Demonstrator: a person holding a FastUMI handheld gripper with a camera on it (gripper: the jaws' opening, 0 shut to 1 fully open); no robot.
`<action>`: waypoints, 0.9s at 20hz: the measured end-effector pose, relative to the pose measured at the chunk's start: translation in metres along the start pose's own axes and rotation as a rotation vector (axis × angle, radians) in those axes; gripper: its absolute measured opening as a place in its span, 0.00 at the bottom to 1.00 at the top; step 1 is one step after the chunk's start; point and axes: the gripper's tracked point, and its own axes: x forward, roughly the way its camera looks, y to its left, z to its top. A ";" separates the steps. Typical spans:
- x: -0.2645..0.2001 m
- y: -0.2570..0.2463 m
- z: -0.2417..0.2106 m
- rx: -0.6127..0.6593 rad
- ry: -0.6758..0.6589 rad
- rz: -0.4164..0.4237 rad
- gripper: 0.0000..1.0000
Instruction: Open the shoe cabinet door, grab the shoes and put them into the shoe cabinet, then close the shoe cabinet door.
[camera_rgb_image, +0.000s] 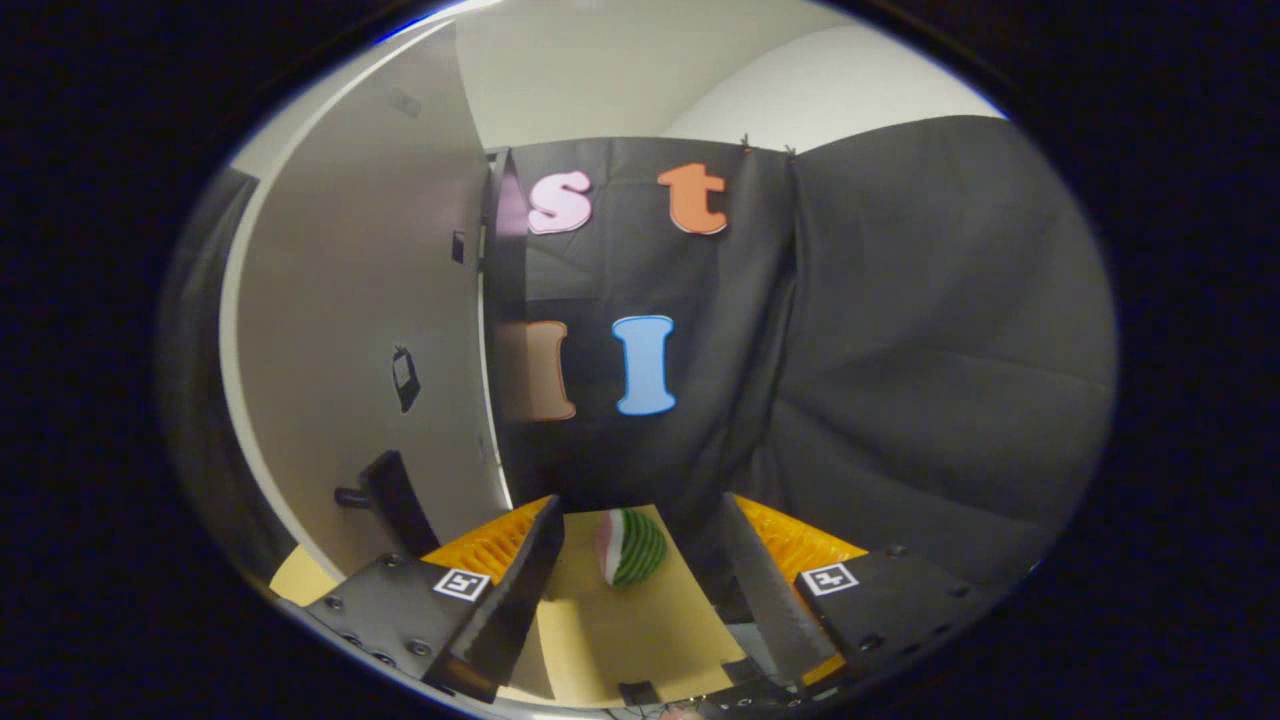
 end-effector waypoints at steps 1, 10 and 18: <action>0.011 0.005 0.002 -0.008 -0.003 0.023 0.97; 0.031 0.048 0.003 -0.008 -0.017 0.144 0.95; 0.009 0.150 -0.004 -0.005 -0.041 0.232 0.95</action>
